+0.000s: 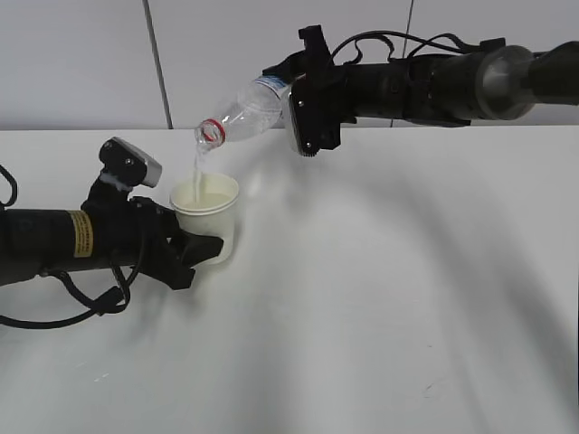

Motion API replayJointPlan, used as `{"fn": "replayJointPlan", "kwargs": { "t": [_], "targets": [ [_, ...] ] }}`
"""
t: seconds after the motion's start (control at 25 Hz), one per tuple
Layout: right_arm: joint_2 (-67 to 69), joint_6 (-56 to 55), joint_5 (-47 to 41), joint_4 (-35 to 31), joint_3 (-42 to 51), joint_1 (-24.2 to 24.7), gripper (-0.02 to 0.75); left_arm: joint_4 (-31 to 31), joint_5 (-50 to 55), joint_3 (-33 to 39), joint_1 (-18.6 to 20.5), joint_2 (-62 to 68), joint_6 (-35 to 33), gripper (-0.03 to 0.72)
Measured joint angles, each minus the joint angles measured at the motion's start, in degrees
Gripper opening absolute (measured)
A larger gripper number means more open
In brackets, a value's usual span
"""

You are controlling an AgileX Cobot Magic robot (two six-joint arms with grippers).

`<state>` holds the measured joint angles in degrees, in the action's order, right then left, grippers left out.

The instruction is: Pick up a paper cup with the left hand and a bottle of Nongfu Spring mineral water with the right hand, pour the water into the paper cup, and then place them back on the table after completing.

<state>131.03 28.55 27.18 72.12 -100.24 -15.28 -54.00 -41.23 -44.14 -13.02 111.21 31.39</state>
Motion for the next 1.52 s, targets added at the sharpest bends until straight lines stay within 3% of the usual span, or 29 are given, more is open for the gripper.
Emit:
{"fn": "replayJointPlan", "kwargs": {
  "t": [0.32, 0.52, 0.68, 1.0, 1.16, 1.52],
  "targets": [
    [0.0, -23.2, -0.1, 0.0, 0.0, 0.0, 0.439, 5.2, -5.9, 0.0, 1.5, 0.0, -3.7, 0.368],
    [0.0, -43.3, 2.0, 4.2, 2.1, 0.0, 0.44, 9.5, -6.1, 0.0, 1.7, 0.0, -7.9, 0.368],
    [0.0, -51.2, 4.7, 4.3, 4.9, 0.0, 0.44, 10.1, -7.8, 0.0, 1.9, 0.0, -8.8, 0.368],
    [0.0, -62.0, 13.3, -2.8, 10.0, 3.9, 0.439, 11.0, -8.2, 0.4, 2.5, 0.0, -8.8, 0.368],
    [0.0, -63.1, 21.2, -5.1, 14.2, 6.7, 0.439, 12.0, -11.7, 2.1, 2.6, 1.0, -9.0, 0.368],
    [0.0, -62.5, 27.6, -7.8, 23.0, 9.8, 0.439, 12.0, -15.7, 3.1, 2.6, 4.1, -10.2, 0.368]
  ]
}}
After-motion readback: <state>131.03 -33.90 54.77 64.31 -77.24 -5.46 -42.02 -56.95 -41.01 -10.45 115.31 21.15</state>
